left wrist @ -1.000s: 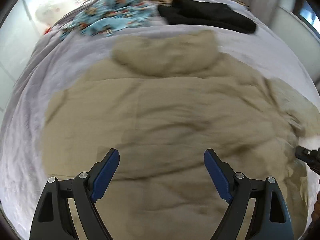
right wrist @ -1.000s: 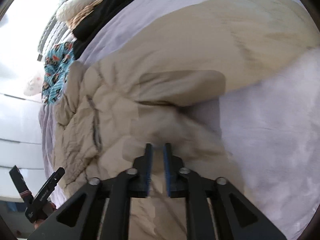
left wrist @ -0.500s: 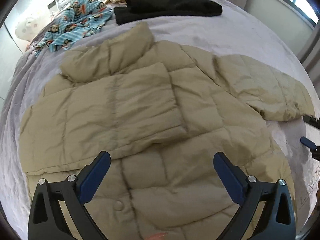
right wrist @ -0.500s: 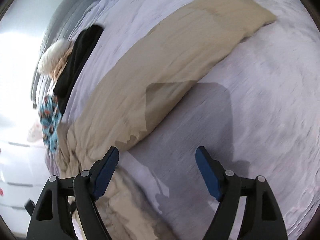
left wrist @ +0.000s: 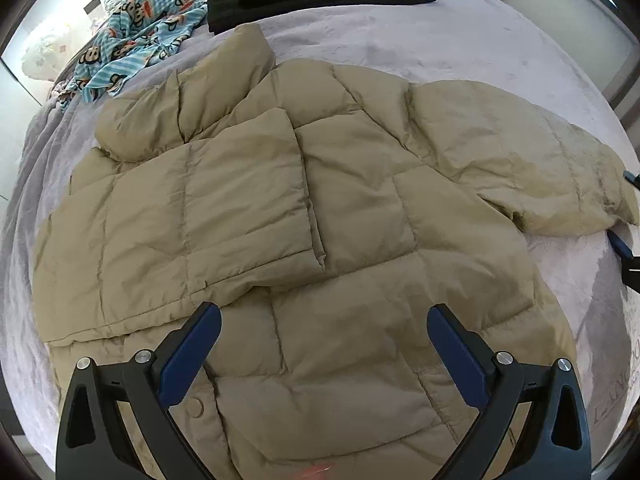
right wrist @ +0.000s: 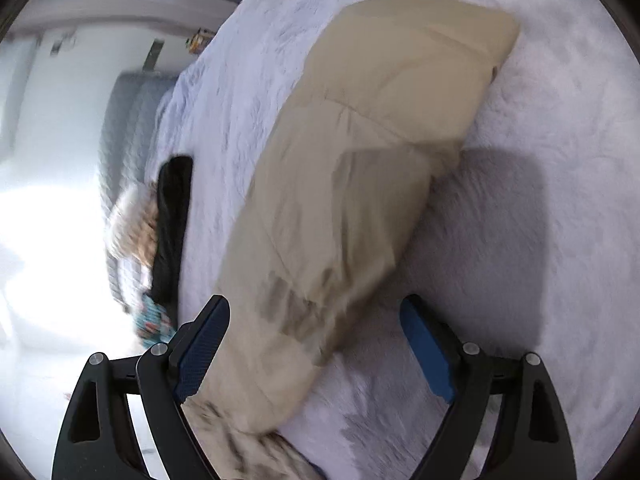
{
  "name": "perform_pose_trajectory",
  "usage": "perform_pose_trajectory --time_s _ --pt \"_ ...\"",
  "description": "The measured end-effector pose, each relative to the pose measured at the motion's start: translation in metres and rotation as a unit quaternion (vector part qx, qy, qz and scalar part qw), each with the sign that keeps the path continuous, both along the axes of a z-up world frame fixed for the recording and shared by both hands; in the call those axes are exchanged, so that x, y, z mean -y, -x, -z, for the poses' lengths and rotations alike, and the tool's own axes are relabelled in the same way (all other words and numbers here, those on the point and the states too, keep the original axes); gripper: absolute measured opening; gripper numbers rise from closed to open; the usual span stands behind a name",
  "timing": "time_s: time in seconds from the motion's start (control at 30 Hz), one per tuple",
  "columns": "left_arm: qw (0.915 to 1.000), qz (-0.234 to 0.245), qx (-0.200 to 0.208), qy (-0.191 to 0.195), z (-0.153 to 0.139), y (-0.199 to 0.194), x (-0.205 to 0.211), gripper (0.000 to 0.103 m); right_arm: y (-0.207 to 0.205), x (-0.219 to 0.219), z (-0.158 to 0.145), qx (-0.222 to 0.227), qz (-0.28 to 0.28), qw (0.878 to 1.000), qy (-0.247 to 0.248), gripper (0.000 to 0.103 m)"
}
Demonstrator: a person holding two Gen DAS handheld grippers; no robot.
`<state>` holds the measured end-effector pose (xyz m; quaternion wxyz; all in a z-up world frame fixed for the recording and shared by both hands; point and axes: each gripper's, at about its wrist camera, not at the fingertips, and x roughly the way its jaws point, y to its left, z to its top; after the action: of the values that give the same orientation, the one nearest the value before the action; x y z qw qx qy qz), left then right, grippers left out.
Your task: Fold large clothes
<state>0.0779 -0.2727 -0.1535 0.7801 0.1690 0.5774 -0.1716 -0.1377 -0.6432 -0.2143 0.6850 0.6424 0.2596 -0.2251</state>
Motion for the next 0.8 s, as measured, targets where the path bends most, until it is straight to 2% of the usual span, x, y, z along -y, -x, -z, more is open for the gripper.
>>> perform_pose_trajectory --time_s 0.13,0.2,0.27,0.37,0.43,0.47,0.5,0.53,0.57,0.6,0.7,0.8 --pt "0.9999 -0.014 -0.002 0.001 -0.001 -0.004 -0.001 0.103 -0.001 0.019 0.018 0.075 0.064 0.992 -0.074 0.089" --pt "0.9997 -0.022 -0.001 -0.005 -0.001 -0.007 -0.003 0.103 -0.008 0.022 0.02 0.089 0.073 0.99 -0.085 0.089" --pt "0.9994 -0.033 0.0 -0.011 0.001 -0.01 -0.007 0.103 -0.017 0.027 0.021 0.091 0.068 0.99 -0.089 0.089" --pt "0.9991 -0.041 -0.01 -0.007 0.001 -0.015 -0.013 0.103 -0.025 0.033 0.022 0.067 0.053 0.991 -0.1 0.087" --pt "0.9987 -0.049 -0.011 -0.006 0.001 -0.016 -0.016 0.103 -0.029 0.035 0.022 0.061 0.049 0.992 -0.1 0.078" --pt "0.9984 -0.055 -0.011 -0.007 0.0 -0.017 -0.018 0.103 -0.032 0.037 0.022 0.057 0.043 0.992 -0.1 0.068" --pt "0.9981 -0.06 -0.012 -0.007 -0.001 -0.018 -0.02 0.103 -0.032 0.039 0.022 0.054 0.037 0.993 -0.099 0.052" --pt "0.9979 -0.063 -0.013 -0.004 -0.002 -0.019 -0.022 0.103 -0.035 0.038 0.021 0.052 0.031 0.993 -0.098 0.042" --pt "0.9978 -0.065 -0.013 -0.003 -0.003 -0.02 -0.024 0.103 -0.041 0.037 0.019 0.051 0.022 0.994 -0.094 0.017" --pt "0.9977 -0.067 -0.011 -0.003 -0.004 -0.021 -0.026 0.103 -0.042 0.037 0.018 0.043 0.016 0.995 -0.086 0.007" --pt "0.9974 -0.072 -0.004 0.002 -0.01 -0.022 -0.034 0.103 -0.055 0.03 0.001 0.033 -0.007 0.998 -0.049 0.007" --pt "0.9967 -0.081 0.002 0.009 -0.015 -0.025 -0.047 0.103 -0.078 0.013 -0.029 0.031 -0.058 0.998 0.001 0.007"
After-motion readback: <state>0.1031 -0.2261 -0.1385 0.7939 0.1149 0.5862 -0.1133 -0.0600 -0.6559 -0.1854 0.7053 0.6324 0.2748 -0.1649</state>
